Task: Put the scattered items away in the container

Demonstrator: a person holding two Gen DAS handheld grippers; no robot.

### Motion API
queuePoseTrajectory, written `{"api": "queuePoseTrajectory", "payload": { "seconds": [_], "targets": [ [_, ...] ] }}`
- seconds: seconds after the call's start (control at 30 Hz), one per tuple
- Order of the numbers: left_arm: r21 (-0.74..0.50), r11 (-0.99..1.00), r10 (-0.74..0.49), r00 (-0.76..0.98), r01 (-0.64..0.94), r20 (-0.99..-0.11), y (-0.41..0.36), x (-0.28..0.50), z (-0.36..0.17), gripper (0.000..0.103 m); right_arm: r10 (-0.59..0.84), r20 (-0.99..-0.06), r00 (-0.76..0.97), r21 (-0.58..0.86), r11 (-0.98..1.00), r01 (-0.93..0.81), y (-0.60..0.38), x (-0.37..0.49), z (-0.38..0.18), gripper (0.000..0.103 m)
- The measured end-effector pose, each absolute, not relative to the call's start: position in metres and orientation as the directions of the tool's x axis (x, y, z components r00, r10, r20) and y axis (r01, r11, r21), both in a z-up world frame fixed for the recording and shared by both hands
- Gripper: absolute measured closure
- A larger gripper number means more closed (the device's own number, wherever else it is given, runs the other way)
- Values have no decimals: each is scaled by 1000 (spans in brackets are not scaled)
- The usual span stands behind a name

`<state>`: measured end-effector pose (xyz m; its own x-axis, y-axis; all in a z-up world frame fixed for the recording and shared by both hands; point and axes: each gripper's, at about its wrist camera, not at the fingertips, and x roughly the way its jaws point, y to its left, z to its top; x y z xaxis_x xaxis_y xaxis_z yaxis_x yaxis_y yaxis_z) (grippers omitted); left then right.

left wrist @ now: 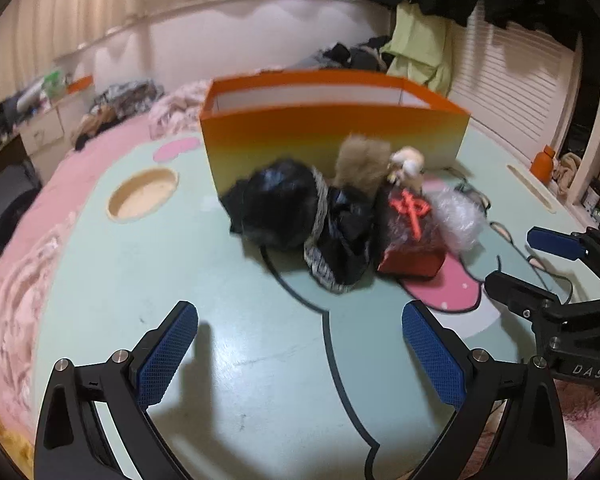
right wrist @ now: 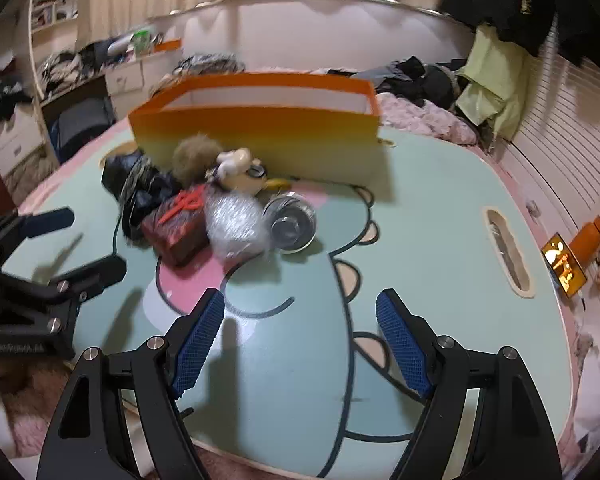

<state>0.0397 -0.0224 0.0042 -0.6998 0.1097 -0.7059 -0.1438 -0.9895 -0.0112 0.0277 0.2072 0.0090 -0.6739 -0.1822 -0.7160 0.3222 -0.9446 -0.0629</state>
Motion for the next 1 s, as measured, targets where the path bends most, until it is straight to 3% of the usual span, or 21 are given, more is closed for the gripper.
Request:
{"api": "queuePoseTrajectory", "payload": {
  "seconds": [0.2,0.27,1.0],
  "targets": [
    [4,-988,112,-718,-157,-687,-20,45,1,0,-204,-730,-652,-29,-944,328,211,27,3,20],
    [4,-987,112,-719,-158,-686,-19,45,1,0,-202,-743,-638,-21,-946,323,214,23,-1,0],
    [3,-986,119,-722,-166,-682,-16,42,0,0,-198,-742,-640,-21,-948,317,217,19,-8,0]
  ]
}}
